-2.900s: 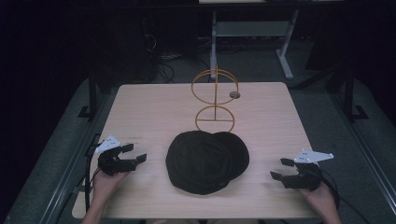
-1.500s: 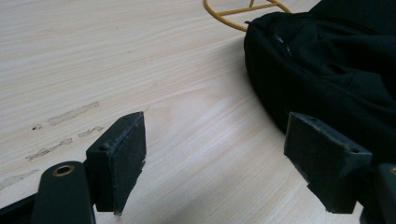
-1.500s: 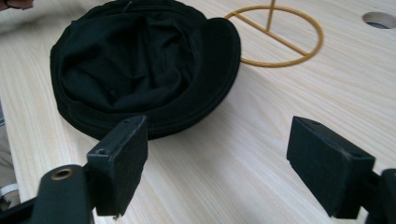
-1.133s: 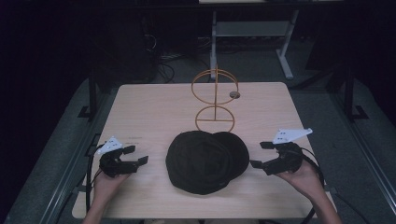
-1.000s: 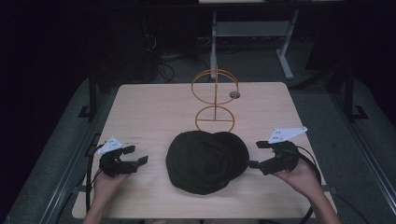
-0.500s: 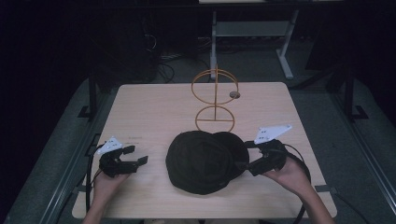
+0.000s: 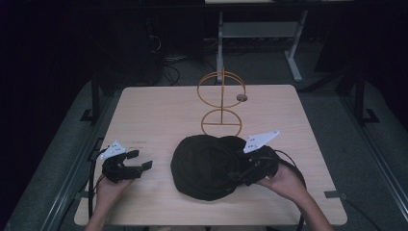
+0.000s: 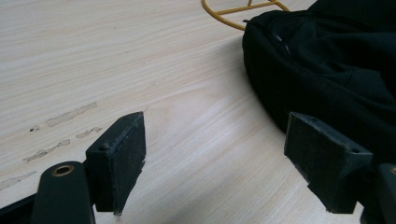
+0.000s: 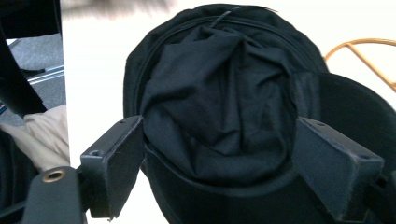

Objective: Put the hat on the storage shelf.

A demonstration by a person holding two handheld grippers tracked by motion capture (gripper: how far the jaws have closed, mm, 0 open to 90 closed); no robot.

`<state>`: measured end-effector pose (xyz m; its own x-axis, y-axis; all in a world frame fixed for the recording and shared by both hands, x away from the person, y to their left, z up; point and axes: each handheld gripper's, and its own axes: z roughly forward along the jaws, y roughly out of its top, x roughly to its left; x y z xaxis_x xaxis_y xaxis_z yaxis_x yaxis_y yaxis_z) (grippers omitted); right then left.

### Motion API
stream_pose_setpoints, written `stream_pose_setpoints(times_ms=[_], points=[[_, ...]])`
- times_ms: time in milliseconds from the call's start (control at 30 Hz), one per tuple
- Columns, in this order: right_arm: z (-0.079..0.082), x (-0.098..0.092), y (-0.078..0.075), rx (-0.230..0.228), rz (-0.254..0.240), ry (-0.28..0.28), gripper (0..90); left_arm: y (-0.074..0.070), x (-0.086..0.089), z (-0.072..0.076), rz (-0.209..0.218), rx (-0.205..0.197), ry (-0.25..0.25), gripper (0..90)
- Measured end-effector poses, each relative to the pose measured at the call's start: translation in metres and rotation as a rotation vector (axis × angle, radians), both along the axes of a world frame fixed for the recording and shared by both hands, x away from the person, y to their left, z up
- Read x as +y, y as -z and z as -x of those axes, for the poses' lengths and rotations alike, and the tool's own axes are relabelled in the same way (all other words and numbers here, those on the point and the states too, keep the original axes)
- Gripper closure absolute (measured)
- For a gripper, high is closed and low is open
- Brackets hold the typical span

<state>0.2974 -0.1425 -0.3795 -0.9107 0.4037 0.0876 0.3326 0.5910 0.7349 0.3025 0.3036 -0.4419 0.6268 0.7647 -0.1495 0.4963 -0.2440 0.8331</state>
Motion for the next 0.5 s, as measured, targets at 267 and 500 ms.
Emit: stream_pose_setpoints(times_ms=[267,500], points=[[0.001,0.024,0.005,0.008,0.016,-0.06,17.5,0.0,0.001,0.0,0.005,0.0,-0.001,20.5],[0.004,0.044,0.013,0.014,0.043,-0.107,18.9,0.0,0.001,0.0,-0.007,0.001,0.004,20.5]])
